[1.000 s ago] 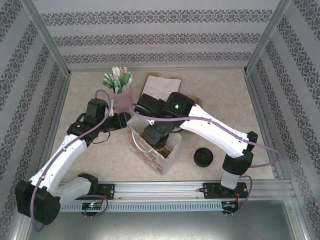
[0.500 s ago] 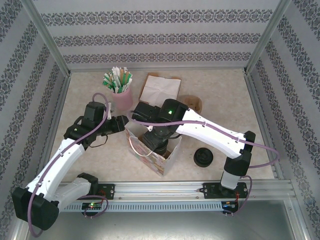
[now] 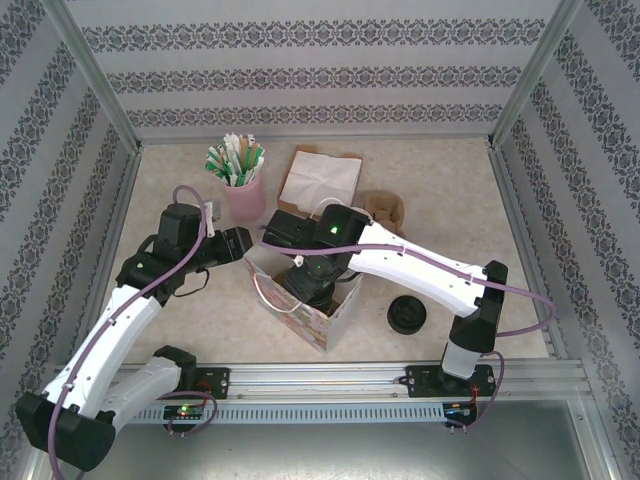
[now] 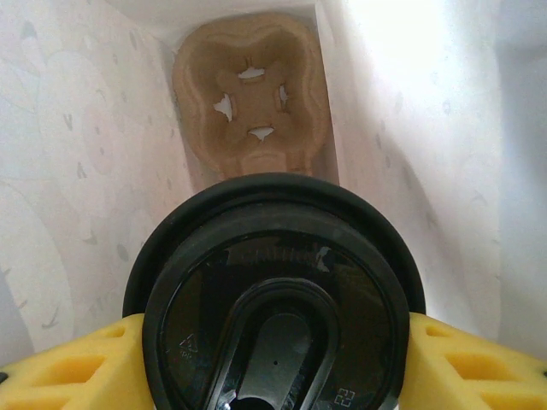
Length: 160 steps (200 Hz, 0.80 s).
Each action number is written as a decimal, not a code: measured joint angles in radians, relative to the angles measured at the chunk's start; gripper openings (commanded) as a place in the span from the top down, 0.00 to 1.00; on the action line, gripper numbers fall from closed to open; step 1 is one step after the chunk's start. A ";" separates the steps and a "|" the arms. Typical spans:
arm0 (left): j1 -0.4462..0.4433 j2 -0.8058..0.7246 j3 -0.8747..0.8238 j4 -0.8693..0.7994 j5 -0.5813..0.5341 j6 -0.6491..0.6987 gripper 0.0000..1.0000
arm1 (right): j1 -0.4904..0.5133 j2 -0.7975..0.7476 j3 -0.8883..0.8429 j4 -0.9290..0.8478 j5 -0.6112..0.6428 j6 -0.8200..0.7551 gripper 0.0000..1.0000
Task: Pack the takeout coffee
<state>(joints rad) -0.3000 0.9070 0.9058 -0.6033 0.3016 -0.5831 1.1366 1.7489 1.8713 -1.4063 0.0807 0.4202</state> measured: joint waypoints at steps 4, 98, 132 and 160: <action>0.000 -0.003 0.003 0.000 0.000 0.000 0.42 | 0.000 0.000 -0.004 0.003 -0.001 0.000 0.43; 0.000 -0.012 0.064 -0.019 0.010 0.003 0.40 | -0.005 -0.018 -0.140 0.077 -0.012 0.003 0.44; 0.000 -0.013 0.094 -0.019 0.041 0.009 0.37 | -0.021 -0.042 -0.191 0.109 -0.017 0.003 0.44; 0.000 -0.012 0.101 -0.019 0.072 0.019 0.35 | -0.031 -0.047 -0.215 0.133 -0.020 0.002 0.44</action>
<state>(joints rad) -0.3000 0.8948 1.0065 -0.6220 0.3740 -0.5644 1.1061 1.7023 1.6562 -1.2736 0.0608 0.4221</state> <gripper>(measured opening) 0.645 0.627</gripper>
